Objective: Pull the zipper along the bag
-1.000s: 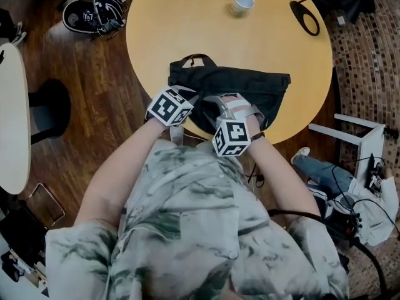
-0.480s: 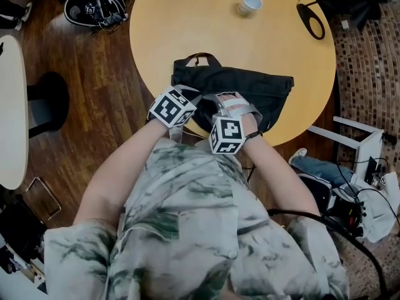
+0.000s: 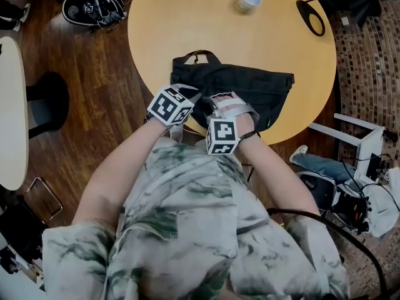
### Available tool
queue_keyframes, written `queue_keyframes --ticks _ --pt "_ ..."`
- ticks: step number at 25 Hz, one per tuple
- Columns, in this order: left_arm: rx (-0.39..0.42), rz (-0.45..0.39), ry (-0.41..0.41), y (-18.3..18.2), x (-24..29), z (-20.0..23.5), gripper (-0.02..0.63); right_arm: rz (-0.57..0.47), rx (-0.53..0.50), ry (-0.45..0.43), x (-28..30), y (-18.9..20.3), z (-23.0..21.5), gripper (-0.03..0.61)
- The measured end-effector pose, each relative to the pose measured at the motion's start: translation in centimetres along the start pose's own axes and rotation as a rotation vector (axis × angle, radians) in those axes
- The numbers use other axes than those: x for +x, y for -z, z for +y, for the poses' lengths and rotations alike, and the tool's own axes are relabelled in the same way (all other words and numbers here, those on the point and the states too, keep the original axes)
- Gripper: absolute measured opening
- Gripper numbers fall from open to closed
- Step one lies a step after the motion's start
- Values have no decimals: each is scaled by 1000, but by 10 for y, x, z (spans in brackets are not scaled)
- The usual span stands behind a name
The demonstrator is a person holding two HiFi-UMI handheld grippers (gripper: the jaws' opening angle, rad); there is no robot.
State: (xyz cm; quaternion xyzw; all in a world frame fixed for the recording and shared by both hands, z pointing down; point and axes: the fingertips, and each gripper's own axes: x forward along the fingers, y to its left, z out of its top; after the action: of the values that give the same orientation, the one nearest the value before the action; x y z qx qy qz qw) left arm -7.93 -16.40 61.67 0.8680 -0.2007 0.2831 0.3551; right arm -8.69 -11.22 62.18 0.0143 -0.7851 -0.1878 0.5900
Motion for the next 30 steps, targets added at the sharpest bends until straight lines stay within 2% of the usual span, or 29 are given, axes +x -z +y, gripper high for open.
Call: queue_keyframes --ticks 3,16,30 --pt "24 16 -11 0 0 0 2 -15 28 36 -3 -1 -3 20" --pt "93 71 -58 3 4 0 3 -65 265 112 -24 20 -10 12" --pt "101 81 -98 7 7 3 3 -58 339 148 -35 49 -5 12"
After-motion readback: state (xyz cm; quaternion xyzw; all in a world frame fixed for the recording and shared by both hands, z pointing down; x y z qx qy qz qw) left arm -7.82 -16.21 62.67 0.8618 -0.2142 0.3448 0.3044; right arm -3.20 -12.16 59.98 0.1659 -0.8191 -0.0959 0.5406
